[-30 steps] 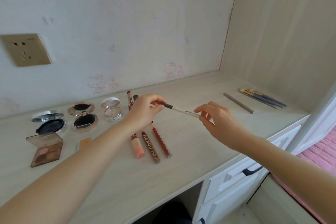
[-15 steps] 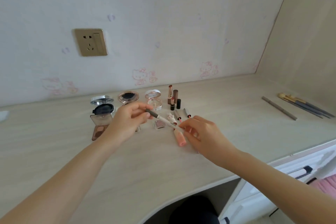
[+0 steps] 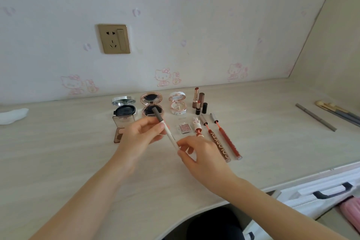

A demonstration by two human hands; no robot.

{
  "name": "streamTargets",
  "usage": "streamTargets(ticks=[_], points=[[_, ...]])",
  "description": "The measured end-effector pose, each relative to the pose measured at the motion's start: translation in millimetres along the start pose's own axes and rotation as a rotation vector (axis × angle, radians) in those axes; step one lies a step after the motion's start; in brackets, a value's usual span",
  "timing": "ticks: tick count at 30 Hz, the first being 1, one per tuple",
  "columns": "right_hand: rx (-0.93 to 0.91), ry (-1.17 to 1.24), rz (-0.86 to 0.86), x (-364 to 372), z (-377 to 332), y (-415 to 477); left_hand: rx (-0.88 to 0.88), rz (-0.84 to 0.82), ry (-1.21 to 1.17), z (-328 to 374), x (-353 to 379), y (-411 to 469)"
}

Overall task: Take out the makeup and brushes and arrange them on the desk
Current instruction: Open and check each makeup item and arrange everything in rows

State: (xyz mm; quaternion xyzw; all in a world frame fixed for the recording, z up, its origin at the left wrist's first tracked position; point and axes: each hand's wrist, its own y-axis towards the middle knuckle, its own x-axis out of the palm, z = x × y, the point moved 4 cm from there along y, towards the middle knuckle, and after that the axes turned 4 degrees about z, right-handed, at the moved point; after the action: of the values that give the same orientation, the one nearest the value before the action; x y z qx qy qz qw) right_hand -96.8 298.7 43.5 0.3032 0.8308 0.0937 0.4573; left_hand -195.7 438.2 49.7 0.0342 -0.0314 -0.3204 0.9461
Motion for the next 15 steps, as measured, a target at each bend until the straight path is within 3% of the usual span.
streamTargets(ticks=[15], points=[[-0.029, -0.094, -0.015, 1.9, 5.1, 3.0, 0.010, -0.010, 0.051, -4.7, 1.4, -3.7]])
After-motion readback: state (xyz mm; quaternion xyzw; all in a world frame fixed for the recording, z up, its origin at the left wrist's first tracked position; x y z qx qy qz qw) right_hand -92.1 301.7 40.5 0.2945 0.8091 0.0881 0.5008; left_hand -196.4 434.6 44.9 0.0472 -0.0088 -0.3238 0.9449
